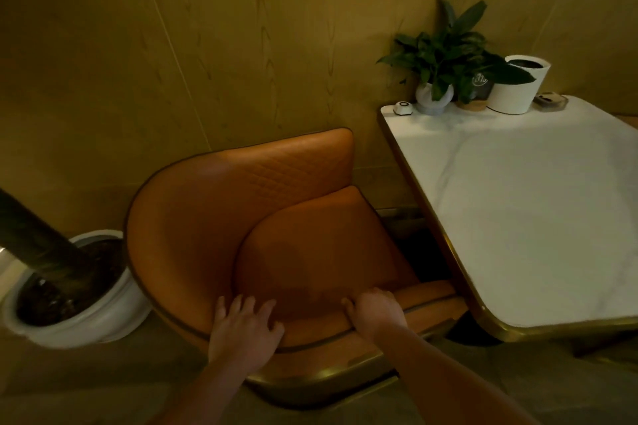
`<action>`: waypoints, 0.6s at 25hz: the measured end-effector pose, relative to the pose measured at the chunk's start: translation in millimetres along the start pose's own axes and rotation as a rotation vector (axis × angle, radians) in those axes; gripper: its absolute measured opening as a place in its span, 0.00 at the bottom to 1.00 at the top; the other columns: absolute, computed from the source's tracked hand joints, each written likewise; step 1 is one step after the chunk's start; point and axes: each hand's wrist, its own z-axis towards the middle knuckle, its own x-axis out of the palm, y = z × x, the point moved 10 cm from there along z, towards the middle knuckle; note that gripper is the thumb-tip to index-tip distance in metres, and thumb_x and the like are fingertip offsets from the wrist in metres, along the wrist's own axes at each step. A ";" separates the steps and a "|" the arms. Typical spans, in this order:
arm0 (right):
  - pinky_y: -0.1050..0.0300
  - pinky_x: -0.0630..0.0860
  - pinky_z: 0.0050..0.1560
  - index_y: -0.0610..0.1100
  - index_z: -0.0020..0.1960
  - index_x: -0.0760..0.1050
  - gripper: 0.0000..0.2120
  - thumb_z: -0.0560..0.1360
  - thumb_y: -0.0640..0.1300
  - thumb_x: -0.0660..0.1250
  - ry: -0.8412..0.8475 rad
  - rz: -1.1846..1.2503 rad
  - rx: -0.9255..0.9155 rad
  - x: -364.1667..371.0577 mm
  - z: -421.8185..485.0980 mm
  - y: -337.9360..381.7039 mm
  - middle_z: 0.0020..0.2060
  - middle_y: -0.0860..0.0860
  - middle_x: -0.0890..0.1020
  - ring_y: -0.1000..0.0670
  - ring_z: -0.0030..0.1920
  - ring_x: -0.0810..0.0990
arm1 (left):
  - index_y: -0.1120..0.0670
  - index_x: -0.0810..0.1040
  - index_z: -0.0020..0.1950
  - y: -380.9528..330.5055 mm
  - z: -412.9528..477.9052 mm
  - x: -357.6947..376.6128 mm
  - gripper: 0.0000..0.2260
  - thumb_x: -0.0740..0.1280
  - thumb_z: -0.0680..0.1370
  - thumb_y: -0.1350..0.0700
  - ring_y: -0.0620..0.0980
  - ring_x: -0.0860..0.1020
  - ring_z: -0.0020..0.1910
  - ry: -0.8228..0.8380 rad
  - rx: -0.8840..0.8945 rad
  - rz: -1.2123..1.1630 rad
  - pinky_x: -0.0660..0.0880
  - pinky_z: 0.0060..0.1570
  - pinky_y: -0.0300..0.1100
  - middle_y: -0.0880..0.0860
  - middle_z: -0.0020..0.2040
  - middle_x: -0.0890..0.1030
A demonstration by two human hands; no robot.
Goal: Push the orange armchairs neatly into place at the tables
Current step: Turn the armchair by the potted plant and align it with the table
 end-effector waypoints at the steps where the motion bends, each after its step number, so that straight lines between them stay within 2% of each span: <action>1: 0.49 0.75 0.59 0.48 0.60 0.77 0.19 0.84 0.57 0.52 0.022 0.037 0.000 -2.4 -5.0 2.9 0.53 0.48 0.82 0.47 0.54 0.78 | 0.42 0.56 0.80 1.7 -4.9 -5.3 0.27 0.48 0.82 0.38 0.52 0.59 0.78 0.039 -0.002 -0.079 0.45 0.78 0.59 0.50 0.79 0.63; 3: 0.50 0.77 0.57 0.48 0.62 0.76 0.19 0.83 0.57 0.54 0.016 0.068 0.015 -14.3 -17.7 8.2 0.54 0.49 0.80 0.49 0.54 0.78 | 0.42 0.57 0.80 4.8 -18.1 -22.4 0.25 0.51 0.82 0.39 0.51 0.59 0.78 0.011 -0.004 -0.180 0.44 0.78 0.58 0.48 0.78 0.65; 7: 0.50 0.81 0.53 0.48 0.62 0.76 0.17 0.82 0.57 0.57 -0.024 0.182 0.075 -50.0 -30.9 13.4 0.52 0.50 0.81 0.50 0.50 0.80 | 0.44 0.61 0.79 16.4 -40.8 -59.1 0.25 0.54 0.82 0.42 0.52 0.62 0.76 -0.071 0.018 -0.101 0.50 0.77 0.61 0.48 0.75 0.69; 13: 0.52 0.80 0.54 0.49 0.63 0.76 0.17 0.82 0.57 0.58 -0.012 0.196 0.116 -81.9 -52.2 40.4 0.54 0.51 0.81 0.51 0.53 0.80 | 0.45 0.58 0.80 42.8 -60.2 -98.1 0.26 0.53 0.82 0.41 0.54 0.59 0.78 -0.089 0.054 -0.103 0.54 0.76 0.61 0.49 0.77 0.65; 15: 0.54 0.80 0.51 0.51 0.64 0.76 0.17 0.82 0.58 0.59 -0.011 0.249 0.165 -84.8 -58.0 49.1 0.54 0.52 0.81 0.52 0.52 0.80 | 0.45 0.57 0.80 55.4 -64.9 -111.0 0.26 0.53 0.82 0.41 0.55 0.57 0.79 -0.121 0.072 -0.111 0.55 0.77 0.59 0.49 0.78 0.64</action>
